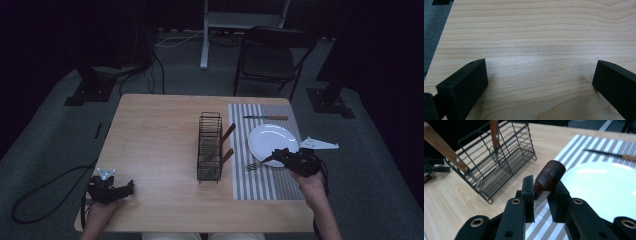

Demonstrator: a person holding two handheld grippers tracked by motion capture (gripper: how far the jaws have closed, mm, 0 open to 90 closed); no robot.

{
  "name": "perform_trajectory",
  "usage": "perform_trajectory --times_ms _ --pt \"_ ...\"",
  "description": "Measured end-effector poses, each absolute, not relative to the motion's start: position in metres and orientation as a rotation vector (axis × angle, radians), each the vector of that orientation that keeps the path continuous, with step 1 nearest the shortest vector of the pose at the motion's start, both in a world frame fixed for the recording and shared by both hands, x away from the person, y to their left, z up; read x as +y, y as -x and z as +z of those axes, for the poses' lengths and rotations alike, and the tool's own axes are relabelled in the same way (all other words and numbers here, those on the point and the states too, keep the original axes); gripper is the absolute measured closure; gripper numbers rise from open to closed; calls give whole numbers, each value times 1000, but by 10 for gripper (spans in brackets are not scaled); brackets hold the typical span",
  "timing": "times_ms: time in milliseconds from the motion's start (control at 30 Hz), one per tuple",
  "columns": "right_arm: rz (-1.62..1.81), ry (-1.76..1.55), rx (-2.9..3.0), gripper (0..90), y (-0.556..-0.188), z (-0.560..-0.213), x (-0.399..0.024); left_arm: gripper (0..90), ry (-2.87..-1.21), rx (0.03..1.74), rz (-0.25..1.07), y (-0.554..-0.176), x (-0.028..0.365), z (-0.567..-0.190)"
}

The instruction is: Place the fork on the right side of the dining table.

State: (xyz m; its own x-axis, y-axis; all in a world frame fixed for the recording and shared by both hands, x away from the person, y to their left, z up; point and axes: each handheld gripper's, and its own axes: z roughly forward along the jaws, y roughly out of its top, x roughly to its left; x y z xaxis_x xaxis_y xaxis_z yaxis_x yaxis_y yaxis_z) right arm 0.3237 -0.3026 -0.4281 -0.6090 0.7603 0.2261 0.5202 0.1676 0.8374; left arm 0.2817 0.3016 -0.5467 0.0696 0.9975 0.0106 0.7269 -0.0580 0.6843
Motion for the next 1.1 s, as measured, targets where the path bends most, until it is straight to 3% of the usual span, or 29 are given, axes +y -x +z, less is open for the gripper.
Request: perform_trajectory --times_ms 267,900,1100 --pt "1432 -1304 2189 765 -315 -449 -313 4 -1838 1712 689 -281 301 -547" --pt "1524 -1368 2183 760 -306 -460 -332 4 -1839 1712 689 -281 301 -547" --pt "1496 -1399 2182 694 -308 -469 -343 4 -1838 1712 689 -281 301 -547"
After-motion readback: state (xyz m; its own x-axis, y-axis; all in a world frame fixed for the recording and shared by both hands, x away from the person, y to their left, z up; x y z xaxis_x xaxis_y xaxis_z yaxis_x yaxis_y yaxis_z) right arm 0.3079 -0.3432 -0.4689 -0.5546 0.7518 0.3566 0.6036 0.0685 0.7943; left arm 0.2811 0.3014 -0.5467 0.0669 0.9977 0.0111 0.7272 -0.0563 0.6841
